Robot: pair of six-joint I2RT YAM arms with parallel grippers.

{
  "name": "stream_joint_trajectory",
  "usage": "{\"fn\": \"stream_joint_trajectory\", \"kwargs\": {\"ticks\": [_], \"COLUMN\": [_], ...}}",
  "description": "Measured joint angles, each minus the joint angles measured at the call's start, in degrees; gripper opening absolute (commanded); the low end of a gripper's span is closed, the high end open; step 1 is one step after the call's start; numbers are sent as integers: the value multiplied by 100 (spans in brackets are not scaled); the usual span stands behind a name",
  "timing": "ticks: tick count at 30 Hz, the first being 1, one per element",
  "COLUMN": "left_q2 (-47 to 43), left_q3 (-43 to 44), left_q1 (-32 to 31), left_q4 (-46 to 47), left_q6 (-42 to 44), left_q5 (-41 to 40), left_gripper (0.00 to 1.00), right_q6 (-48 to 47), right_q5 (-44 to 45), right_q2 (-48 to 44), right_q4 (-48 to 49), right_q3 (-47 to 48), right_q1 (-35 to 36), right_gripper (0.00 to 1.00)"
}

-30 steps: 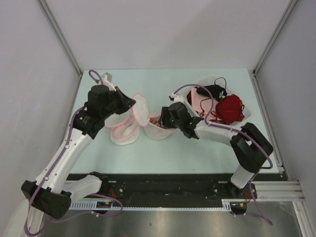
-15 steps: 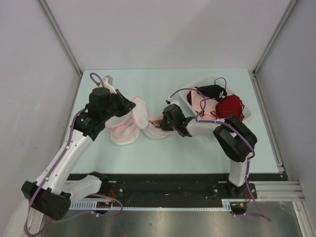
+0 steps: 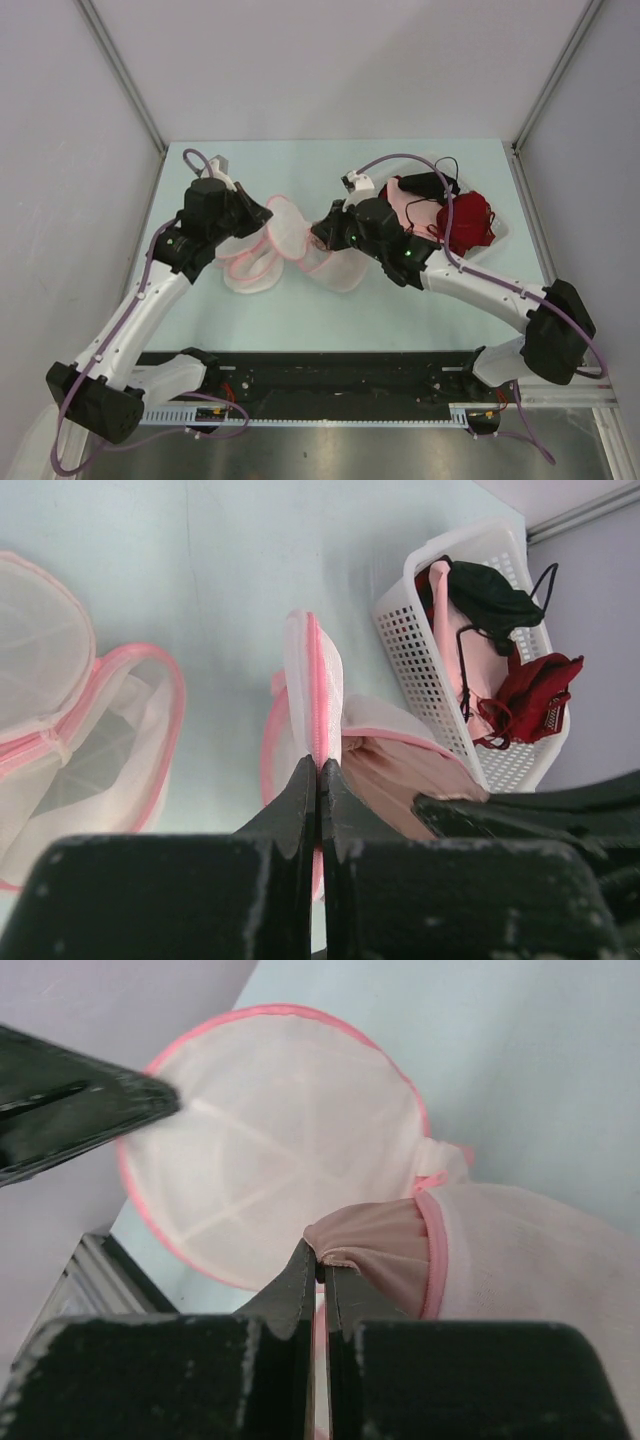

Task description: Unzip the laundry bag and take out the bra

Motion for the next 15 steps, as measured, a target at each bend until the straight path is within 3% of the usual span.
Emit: {"fn": "stream_joint_trajectory", "kwargs": {"ticks": [15], "left_q2": [168], "left_q3": [-138], "left_q1": [0], "left_q4": [-74], "left_q6": [0], "left_q5": [-149], "left_gripper": [0], "right_q6": [234], "right_q5": [-1412], "right_q2": [-944], "right_q4": [350], "right_q3": [20], "right_q1": [195], "right_gripper": [0]}}
